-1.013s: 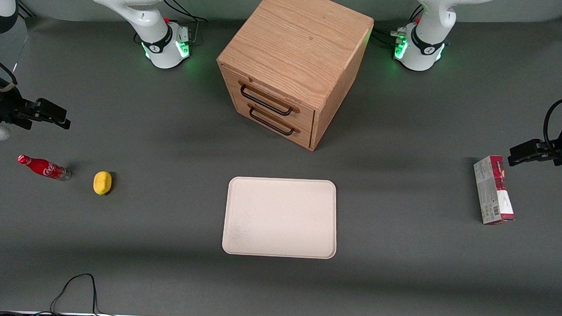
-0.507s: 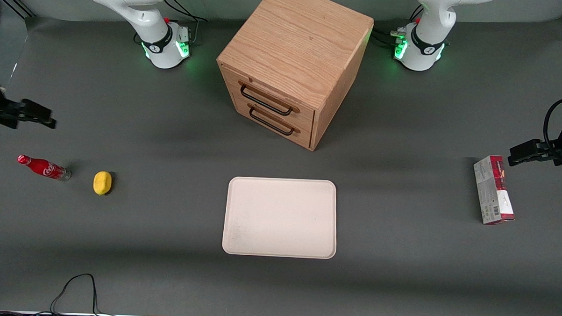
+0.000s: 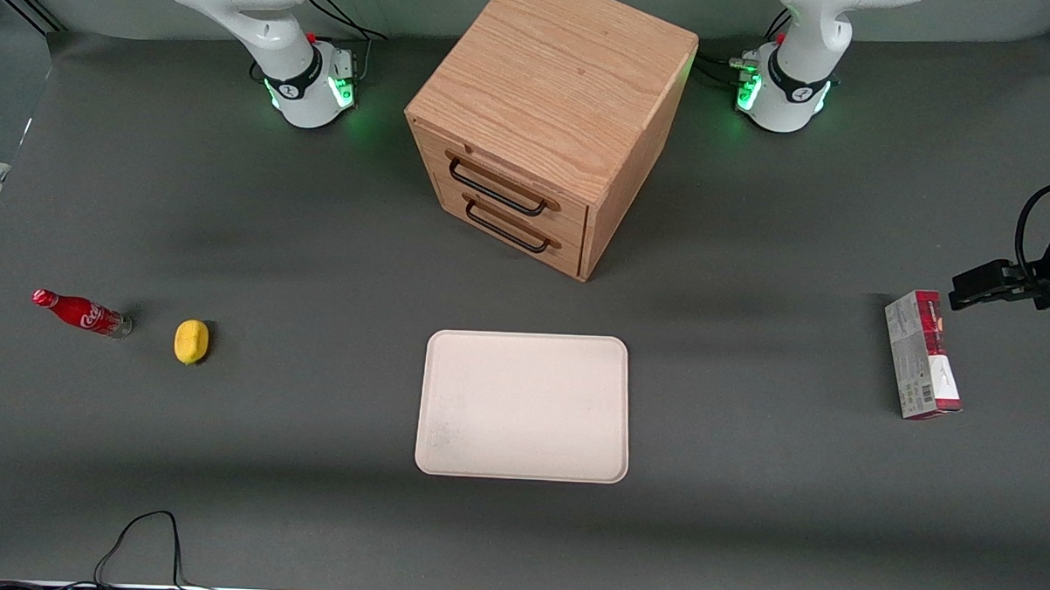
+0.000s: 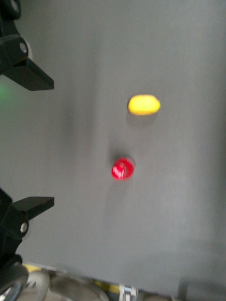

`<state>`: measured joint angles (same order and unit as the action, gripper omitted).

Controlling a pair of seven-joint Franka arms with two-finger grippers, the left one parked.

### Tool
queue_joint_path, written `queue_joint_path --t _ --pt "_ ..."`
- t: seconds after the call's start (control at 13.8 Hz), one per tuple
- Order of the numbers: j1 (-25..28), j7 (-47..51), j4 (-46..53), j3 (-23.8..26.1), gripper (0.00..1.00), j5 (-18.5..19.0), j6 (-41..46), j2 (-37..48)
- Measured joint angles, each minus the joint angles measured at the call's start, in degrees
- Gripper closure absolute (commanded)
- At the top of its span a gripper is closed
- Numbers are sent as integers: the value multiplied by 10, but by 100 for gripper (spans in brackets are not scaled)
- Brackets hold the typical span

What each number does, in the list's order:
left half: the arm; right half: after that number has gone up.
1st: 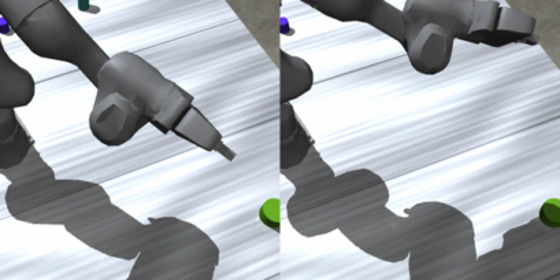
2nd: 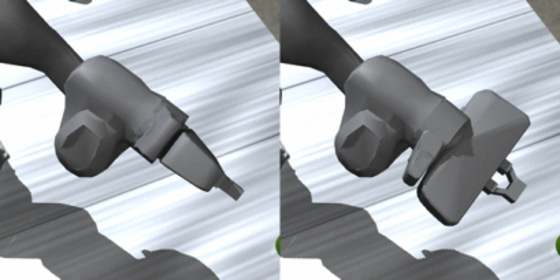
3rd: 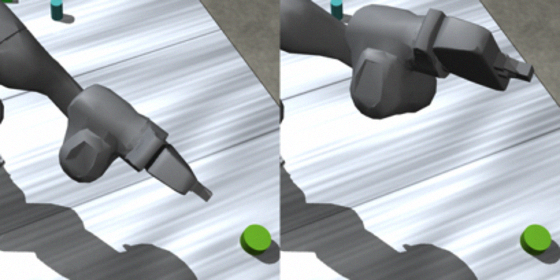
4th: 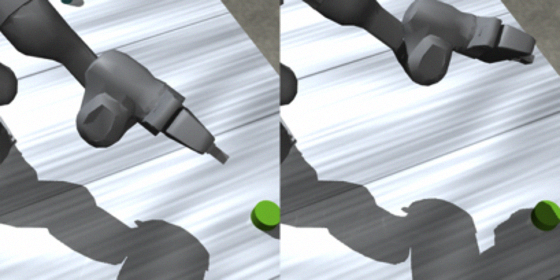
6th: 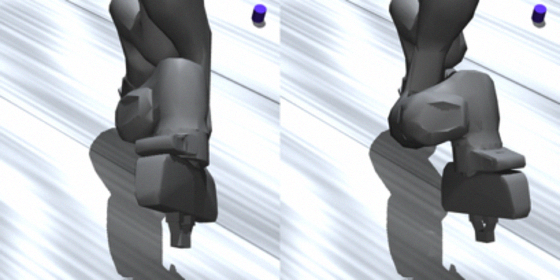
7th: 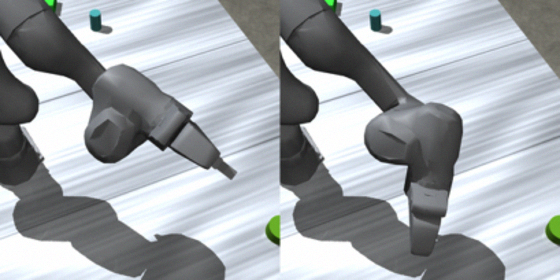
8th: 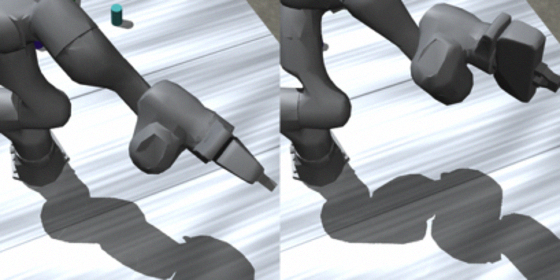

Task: Place coke bottle on tray

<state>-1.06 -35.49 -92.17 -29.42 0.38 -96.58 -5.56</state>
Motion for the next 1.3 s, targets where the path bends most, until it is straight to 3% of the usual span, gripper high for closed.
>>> queue_joint_path --t 0.29,0.72,1.01,1.3 --pt "-1 -50 -1 -38 0 -9 -24 -9" --pt "-4 -67 -6 -42 0 -50 -47 -57" --pt "-2 -69 -69 -41 0 -56 -137 -77" --pt "1 -93 -115 -40 0 -99 -195 -93"
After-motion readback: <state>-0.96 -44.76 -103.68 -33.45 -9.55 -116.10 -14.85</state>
